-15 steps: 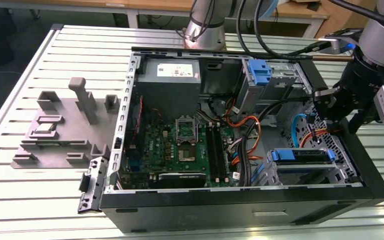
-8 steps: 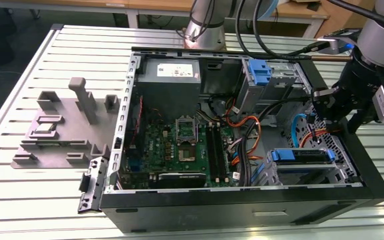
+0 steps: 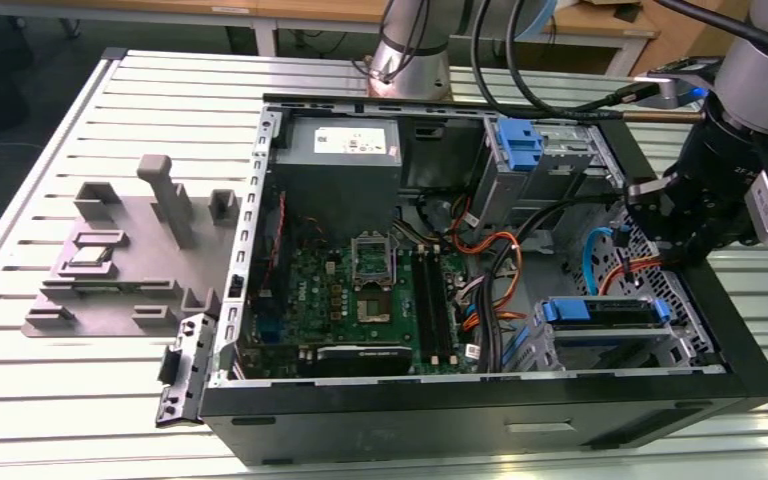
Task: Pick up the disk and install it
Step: 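Insert the first disk wire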
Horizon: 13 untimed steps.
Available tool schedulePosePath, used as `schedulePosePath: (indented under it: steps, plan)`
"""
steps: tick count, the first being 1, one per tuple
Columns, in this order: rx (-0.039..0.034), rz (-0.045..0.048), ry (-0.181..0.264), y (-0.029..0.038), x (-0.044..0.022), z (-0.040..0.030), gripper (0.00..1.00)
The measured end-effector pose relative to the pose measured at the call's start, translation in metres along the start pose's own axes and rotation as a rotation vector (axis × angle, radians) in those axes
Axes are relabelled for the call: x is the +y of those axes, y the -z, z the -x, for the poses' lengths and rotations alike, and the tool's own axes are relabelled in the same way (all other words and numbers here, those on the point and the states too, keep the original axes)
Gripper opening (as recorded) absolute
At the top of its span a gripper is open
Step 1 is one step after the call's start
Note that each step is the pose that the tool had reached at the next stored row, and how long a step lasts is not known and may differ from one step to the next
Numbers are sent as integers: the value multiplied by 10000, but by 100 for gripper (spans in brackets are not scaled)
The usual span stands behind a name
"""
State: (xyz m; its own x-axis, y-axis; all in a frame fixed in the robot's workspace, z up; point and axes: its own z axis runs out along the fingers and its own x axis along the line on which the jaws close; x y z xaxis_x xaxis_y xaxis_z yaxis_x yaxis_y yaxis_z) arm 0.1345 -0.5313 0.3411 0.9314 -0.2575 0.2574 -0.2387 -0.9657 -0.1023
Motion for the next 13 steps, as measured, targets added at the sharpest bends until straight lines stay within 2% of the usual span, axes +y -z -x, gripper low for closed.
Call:
schedulePosePath:
  steps: [1, 13]
  plan:
    - [0, 0, 0, 0, 0, 0, 24]
    - [0, 10, 3, 21, -2, -6, 22]
